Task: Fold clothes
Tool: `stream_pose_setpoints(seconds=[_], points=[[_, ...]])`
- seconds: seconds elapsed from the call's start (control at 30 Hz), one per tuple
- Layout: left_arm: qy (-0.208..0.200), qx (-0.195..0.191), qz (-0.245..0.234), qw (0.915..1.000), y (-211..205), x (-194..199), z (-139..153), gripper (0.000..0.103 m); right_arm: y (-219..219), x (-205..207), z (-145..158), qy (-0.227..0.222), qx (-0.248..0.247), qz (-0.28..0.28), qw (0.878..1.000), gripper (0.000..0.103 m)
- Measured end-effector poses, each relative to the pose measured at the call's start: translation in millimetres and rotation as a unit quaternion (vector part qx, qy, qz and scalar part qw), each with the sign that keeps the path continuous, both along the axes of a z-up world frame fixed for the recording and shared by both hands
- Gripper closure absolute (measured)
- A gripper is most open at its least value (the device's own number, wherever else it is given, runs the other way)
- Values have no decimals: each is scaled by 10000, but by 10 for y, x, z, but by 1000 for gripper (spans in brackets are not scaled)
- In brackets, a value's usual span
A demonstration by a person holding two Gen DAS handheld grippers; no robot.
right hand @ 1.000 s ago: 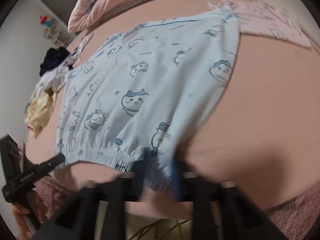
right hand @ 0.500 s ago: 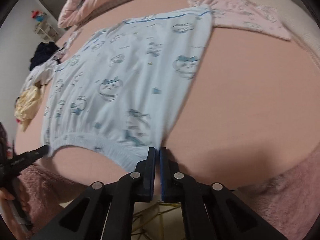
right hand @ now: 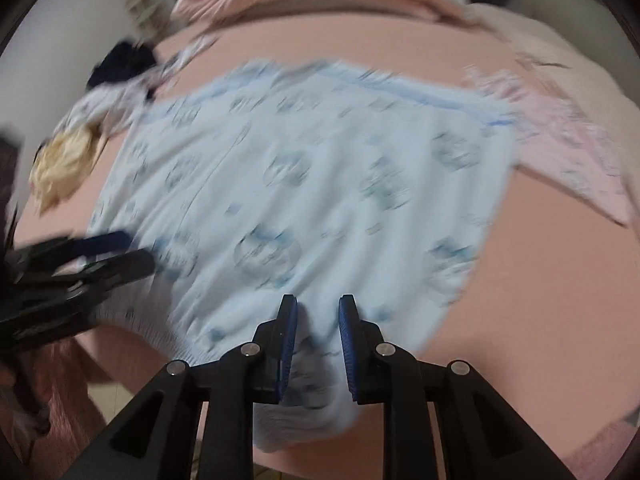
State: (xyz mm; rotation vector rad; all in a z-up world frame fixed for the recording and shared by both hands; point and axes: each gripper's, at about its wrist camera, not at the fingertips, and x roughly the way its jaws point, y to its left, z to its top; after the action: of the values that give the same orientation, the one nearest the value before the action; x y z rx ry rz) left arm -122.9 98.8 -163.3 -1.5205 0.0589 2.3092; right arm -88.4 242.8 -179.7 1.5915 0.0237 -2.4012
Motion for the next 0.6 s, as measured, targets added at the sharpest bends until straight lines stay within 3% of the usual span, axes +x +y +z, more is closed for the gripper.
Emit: stream_pose_setpoints(seconds=[0.07, 0.17, 0.23, 0.3, 0.37, 0.43, 0.5, 0.53, 0.6], points=[[-224, -265, -53, 9994, -21, 22, -142, 53, 13, 154, -102, 96, 195, 277, 9994, 82], [-278, -268, -120, 9992, -218, 181, -89, 52, 321, 305, -58, -214, -7, 101, 9997, 85], [-370, -195, -223, 9989, -350, 281, -54, 53, 425, 431, -29, -308, 193, 133, 9992, 85], [-142, 301, -275, 9991, -496, 337, 103, 53, 384, 496, 7, -388, 534, 293, 9974, 82], [147, 923, -35, 9956, -671, 265, 302, 53, 345, 439, 149, -274, 298, 253, 9989, 82], [303, 645, 68, 9974, -680, 79, 363, 53, 298, 354, 300, -32, 19, 130, 9999, 80], [272, 351, 5, 9990, -642, -49, 262, 53, 141, 241, 365, 272, 96, 124, 9995, 74], [220, 175, -16, 9996, -627, -108, 199, 53, 14, 170, 318, 331, 139, 256, 9990, 72], [-150, -370, 40, 9992, -642, -167, -18, 53, -131, 150, 51, 11, 367, 450, 9983, 72]])
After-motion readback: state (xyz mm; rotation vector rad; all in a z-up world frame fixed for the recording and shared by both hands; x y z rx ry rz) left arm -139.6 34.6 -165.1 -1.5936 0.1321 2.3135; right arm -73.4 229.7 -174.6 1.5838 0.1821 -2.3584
